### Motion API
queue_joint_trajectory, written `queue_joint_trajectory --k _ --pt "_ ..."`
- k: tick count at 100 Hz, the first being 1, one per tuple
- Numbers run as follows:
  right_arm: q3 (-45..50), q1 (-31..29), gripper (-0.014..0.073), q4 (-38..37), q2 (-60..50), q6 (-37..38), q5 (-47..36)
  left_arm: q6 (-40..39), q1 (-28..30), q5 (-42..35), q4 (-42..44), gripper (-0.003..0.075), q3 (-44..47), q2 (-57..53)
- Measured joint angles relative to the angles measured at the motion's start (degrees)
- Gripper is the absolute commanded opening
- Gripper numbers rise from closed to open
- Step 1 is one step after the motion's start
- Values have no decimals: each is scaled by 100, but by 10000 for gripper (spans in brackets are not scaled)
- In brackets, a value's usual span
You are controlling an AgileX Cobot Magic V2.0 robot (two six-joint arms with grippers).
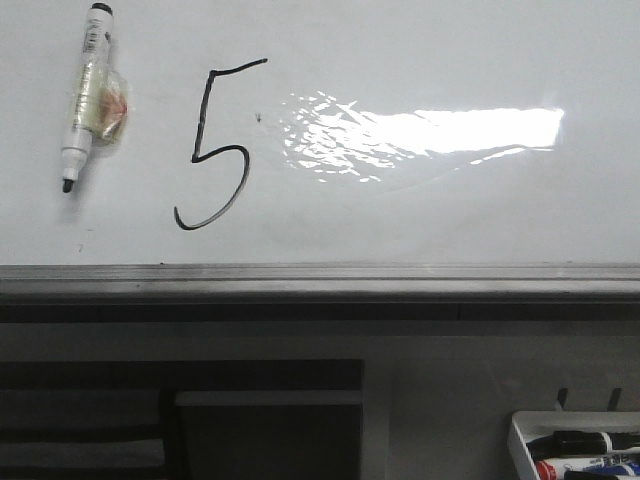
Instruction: Write number 5 on whiteboard
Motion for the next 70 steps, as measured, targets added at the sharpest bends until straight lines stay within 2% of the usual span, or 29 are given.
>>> queue_joint_trajectory --k 19,37,70 --pt "0 0 -61 0 0 0 0 35 841 -38 -235 -20 640 -304" --pt "0 0 -61 0 0 0 14 35 1468 -38 -290 -20 670 -326" --pt "0 0 -61 0 0 0 23 38 1722 404 -323 -20 670 -326"
